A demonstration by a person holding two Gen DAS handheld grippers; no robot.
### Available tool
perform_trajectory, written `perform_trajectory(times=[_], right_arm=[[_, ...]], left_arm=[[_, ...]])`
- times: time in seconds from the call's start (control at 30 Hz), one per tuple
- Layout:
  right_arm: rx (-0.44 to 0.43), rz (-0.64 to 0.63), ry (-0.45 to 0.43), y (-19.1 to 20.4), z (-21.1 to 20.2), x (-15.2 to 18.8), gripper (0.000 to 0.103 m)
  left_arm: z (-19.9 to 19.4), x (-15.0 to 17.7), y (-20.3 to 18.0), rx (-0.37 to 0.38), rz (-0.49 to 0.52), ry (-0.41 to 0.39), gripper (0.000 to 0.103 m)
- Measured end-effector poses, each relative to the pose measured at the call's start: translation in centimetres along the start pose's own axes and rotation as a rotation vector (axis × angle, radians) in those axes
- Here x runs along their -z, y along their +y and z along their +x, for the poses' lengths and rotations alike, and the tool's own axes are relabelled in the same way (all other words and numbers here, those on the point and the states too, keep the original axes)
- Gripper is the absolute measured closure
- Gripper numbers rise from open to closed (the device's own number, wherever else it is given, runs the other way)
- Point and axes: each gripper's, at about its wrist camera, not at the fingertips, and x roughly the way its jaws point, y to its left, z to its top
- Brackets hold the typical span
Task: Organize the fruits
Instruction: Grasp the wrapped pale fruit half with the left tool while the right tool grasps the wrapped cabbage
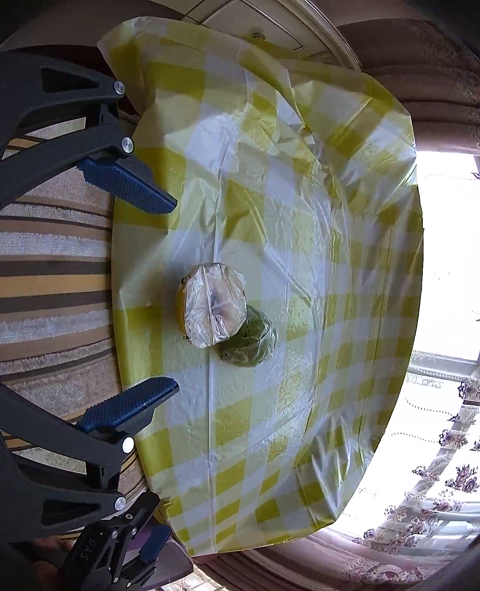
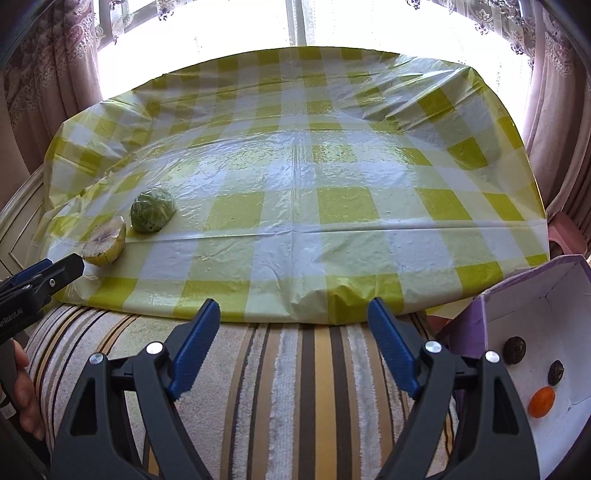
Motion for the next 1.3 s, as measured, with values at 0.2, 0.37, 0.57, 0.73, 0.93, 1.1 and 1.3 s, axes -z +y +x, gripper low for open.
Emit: perform_trajectory(times=[0.2, 0.37, 0.57, 0.73, 0.93, 1.1, 1.3], right_arm=[[-0.013, -0.055, 0.003, 2.0, 0.7, 0.0, 0.021], [-0.019, -0.057, 0.019, 2.5, 1.5, -0.2, 0.021], [-0.003, -0.055, 0.032, 2.6, 2.3, -0.3, 0.021], [-0.004, -0.059, 0.041, 3.2, 3.0, -0.7, 0.021], [-0.02, -0.083, 0.033, 4.6, 3.5, -1.3, 0.021], [-0.033, -0.109, 0.024, 6.0, 3.8, -2.0, 0.021], [-0.065, -0.11, 0.03, 7.3, 4.8, -3.4, 0.021]], left_arm=[[1.4, -1.0, -0.1, 0.012, 0.03, 0.027, 0.017], [3.5, -2.2, -1.0, 0.012, 0.068, 0.061, 0.017], [5.9, -2.6, -1.2, 0.01, 0.075, 0.116, 0.035], [6.3, -2.2, -1.1, 0.023, 0.068, 0.102, 0.044], [6.0, -1.9, 0.1, -0.01, 0.009, 0.051, 0.045], [5.7, -1.9, 1.7, -0.015, -0.064, 0.024, 0.045], [5.0, -1.8, 3.6, -0.048, -0.158, -0.019, 0.046]])
